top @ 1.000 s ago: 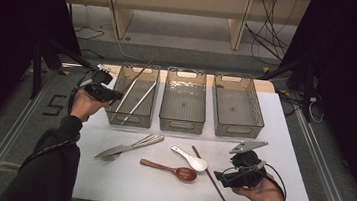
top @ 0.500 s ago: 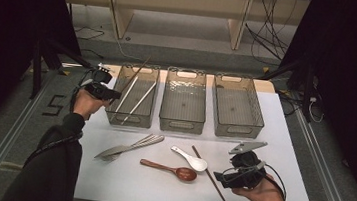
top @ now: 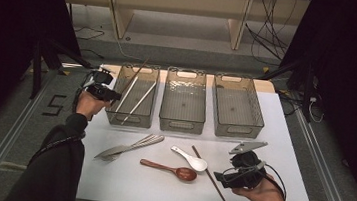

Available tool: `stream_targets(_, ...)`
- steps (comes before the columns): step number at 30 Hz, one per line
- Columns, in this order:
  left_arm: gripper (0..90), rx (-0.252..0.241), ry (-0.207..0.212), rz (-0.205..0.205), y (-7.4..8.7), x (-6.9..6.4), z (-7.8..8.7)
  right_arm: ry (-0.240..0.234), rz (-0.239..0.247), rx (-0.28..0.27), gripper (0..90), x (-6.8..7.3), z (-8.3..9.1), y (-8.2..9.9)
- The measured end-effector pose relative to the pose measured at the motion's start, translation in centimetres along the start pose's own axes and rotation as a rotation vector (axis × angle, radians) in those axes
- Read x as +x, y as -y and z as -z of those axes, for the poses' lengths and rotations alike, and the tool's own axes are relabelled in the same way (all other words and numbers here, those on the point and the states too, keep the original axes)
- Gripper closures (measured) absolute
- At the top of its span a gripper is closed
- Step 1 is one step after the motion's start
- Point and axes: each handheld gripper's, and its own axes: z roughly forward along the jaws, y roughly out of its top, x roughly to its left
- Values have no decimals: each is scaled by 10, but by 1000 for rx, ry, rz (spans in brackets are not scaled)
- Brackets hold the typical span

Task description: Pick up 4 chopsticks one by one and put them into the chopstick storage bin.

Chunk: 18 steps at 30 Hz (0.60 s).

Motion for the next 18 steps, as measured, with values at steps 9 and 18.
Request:
stream_targets(9,597,-20,20,17,-3,-7,6,-1,-3,2,271,0,0,0)
stream_targets(18,300,-71,107,16,5,-30,25,3,-2,7,271,0,-1,0)
